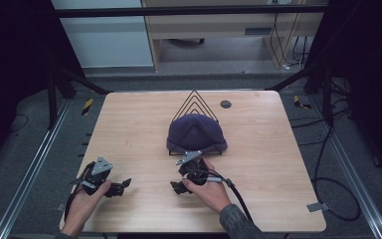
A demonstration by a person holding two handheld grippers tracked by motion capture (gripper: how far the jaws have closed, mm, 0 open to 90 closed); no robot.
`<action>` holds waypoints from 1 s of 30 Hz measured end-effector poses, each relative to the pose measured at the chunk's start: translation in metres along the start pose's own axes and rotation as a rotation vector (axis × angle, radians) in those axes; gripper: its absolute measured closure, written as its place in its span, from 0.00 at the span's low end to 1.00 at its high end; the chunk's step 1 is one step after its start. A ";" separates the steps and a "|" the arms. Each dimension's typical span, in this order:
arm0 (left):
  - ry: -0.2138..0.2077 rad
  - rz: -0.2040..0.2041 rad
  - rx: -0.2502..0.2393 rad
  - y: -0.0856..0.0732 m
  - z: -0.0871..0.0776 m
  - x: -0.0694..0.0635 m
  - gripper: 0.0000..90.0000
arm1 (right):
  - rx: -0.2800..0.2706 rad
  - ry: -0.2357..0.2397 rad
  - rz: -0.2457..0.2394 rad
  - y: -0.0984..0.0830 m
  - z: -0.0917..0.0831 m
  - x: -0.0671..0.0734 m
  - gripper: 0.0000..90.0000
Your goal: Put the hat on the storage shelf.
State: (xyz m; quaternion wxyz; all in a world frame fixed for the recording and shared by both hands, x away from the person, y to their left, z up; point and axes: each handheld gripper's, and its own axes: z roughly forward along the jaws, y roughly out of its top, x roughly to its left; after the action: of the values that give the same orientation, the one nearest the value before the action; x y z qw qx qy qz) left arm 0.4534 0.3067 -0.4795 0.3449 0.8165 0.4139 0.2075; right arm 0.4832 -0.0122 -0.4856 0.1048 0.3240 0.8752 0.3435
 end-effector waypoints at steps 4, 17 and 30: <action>-0.001 -0.027 0.003 -0.008 0.006 0.008 0.07 | -0.013 -0.012 0.024 0.006 0.010 -0.006 0.14; 0.016 -0.058 0.027 -0.012 0.019 0.017 0.06 | -0.053 -0.093 0.022 -0.001 0.028 0.004 0.10; 0.018 -0.053 0.034 -0.012 0.031 0.015 0.00 | -0.093 -0.100 0.031 -0.005 0.031 0.006 0.08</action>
State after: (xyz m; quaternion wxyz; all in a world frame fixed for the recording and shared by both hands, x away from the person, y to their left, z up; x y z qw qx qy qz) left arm 0.4746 0.3121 -0.5086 0.3326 0.8090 0.4422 0.1986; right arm 0.4891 0.0053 -0.5115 0.1579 0.3491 0.8469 0.3686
